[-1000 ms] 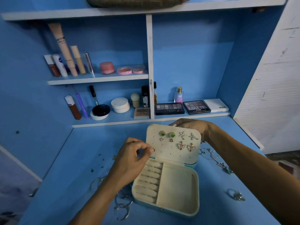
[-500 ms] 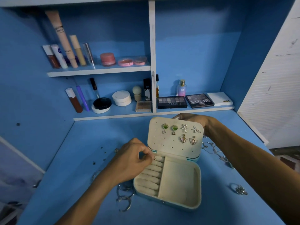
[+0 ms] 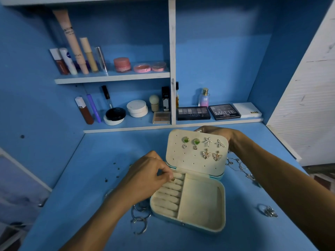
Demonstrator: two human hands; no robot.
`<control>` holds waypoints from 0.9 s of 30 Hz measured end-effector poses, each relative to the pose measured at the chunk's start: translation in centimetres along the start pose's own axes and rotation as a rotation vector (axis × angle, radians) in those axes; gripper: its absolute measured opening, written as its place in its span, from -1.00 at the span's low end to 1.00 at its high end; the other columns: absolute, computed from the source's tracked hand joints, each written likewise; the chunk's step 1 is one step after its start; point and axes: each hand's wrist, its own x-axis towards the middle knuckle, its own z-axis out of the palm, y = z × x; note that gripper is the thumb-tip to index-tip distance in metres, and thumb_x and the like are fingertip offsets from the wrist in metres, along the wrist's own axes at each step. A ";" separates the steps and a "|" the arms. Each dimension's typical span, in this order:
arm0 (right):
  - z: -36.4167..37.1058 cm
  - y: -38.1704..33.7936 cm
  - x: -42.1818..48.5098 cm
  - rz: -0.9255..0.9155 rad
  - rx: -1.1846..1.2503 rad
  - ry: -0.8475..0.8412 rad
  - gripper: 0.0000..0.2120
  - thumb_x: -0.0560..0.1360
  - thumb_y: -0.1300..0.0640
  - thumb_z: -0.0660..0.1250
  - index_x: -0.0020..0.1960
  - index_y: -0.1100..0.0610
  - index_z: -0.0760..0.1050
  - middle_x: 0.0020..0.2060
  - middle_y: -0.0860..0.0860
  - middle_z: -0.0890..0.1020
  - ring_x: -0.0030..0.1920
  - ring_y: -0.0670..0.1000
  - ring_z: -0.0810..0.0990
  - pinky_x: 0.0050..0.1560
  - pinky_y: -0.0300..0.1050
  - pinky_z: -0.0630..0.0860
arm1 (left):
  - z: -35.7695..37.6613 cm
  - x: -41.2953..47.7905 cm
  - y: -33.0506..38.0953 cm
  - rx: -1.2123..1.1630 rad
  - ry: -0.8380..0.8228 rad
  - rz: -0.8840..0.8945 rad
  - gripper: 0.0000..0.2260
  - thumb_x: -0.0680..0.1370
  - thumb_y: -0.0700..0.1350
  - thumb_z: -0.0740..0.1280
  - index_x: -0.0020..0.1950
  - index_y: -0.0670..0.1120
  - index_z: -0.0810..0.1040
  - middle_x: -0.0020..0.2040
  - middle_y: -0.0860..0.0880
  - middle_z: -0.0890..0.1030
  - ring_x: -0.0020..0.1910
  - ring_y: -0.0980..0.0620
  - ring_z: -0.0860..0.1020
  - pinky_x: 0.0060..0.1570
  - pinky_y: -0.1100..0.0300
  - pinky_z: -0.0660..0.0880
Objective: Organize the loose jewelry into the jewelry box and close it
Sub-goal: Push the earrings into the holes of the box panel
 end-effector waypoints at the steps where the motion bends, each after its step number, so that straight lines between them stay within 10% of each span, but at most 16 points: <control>1: -0.1 0.2 0.1 -0.008 -0.010 -0.025 -0.77 0.16 0.20 0.52 -0.18 0.14 0.69 -0.32 0.04 0.70 -0.39 -0.05 0.66 -0.40 -0.24 0.58 | 0.1 0.1 -0.1 -0.009 0.012 -0.006 -0.92 0.55 0.07 0.44 -0.07 0.14 0.72 -0.04 0.18 0.48 -0.05 0.25 0.50 0.08 0.16 0.51; 11: 0.4 0.2 0.6 -0.093 -0.071 -0.095 -0.84 0.32 0.18 0.51 -0.10 0.07 0.72 -0.19 0.03 0.71 -0.29 -0.06 0.67 -0.25 -0.22 0.62 | -0.4 -0.5 -0.4 -0.168 0.154 -0.010 -0.86 0.62 0.01 0.34 -0.02 0.09 0.70 -0.11 0.23 0.66 -0.05 0.28 0.58 -0.08 0.36 0.48; 16: 2.7 -1.1 -0.5 -0.128 -0.138 -0.202 -0.38 0.24 -0.19 0.61 0.11 0.19 0.59 -0.05 -0.06 0.72 -0.12 -0.11 0.67 -0.13 -0.25 0.59 | 0.2 -2.1 1.1 -0.591 0.165 -0.154 -0.87 0.61 -0.08 0.37 -0.05 -0.01 0.72 -0.17 0.07 0.72 -0.31 0.17 0.55 -0.29 0.23 0.54; 22: 4.6 -1.0 -1.9 -0.227 -0.343 -0.040 -0.80 0.54 0.38 0.33 0.09 0.19 0.63 -0.04 0.03 0.69 -0.04 -0.05 0.62 0.07 -0.10 0.54 | 2.6 -3.4 3.0 -0.986 0.242 -0.278 -0.89 0.59 -0.17 0.38 0.08 -0.09 0.69 -0.10 -0.05 0.74 -0.38 0.13 0.52 -0.41 0.24 0.53; 27: 6.1 -1.3 -2.7 -0.258 -0.437 -0.024 -0.89 0.57 0.28 0.37 0.05 0.19 0.65 -0.14 -0.04 0.69 -0.10 -0.10 0.60 0.02 -0.18 0.53 | 3.6 -3.6 4.0 -1.172 0.305 -0.311 -0.88 0.59 -0.22 0.37 0.04 -0.14 0.70 -0.09 -0.15 0.73 -0.39 0.13 0.54 -0.39 0.24 0.56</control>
